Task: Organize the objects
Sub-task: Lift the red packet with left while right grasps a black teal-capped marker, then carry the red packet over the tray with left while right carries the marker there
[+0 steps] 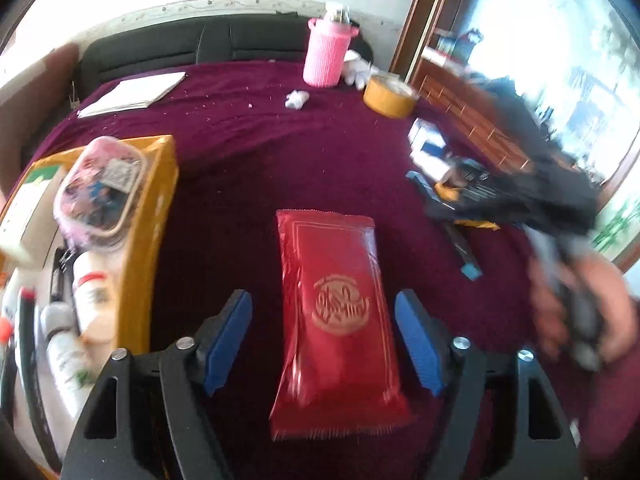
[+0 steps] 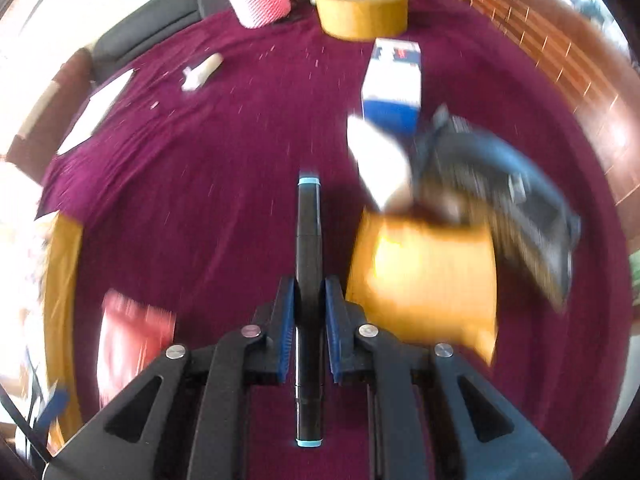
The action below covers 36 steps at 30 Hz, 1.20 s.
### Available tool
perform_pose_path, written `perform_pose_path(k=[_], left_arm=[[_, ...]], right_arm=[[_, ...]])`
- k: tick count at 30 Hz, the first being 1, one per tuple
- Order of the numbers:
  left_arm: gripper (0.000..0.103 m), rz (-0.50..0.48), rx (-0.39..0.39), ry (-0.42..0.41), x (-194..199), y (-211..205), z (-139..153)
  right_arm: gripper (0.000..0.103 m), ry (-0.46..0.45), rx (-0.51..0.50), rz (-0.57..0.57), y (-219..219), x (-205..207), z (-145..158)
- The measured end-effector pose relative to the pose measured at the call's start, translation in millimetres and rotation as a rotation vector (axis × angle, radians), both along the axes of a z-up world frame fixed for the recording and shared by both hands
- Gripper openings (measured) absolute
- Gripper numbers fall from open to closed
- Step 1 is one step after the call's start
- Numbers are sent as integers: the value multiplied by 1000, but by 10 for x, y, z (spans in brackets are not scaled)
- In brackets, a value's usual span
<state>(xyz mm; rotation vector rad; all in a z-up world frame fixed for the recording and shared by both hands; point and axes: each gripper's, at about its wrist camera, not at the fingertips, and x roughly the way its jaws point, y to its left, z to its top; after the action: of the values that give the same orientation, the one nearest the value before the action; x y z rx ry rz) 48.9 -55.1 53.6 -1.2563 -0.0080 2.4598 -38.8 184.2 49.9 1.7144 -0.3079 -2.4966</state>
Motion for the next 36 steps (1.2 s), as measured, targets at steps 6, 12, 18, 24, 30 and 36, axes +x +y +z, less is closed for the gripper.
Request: perform_pose_path(k=[6,12,18,24,30,36], left_arm=[[77,14,-190,-6,-231,448,-306],[82,29,-189,8,-259,561,-436],[45,-21,-138,6,-149,486,-344],[42,-7,-12,-7,46,225,-173],[42,59,111,63,417,-330,228],[41,176,247,145,806,-1171,551]], right_arm=[[12,-6,-130,125,190,520,-24],[12,17,-194,118,294,710,-57],[12,11,-287,117,369,781,-82],[12,24,-357,138,306,885,0],[12,50,-444,223,41,1014,245],[12,81,-488,366,-591,1157,566]])
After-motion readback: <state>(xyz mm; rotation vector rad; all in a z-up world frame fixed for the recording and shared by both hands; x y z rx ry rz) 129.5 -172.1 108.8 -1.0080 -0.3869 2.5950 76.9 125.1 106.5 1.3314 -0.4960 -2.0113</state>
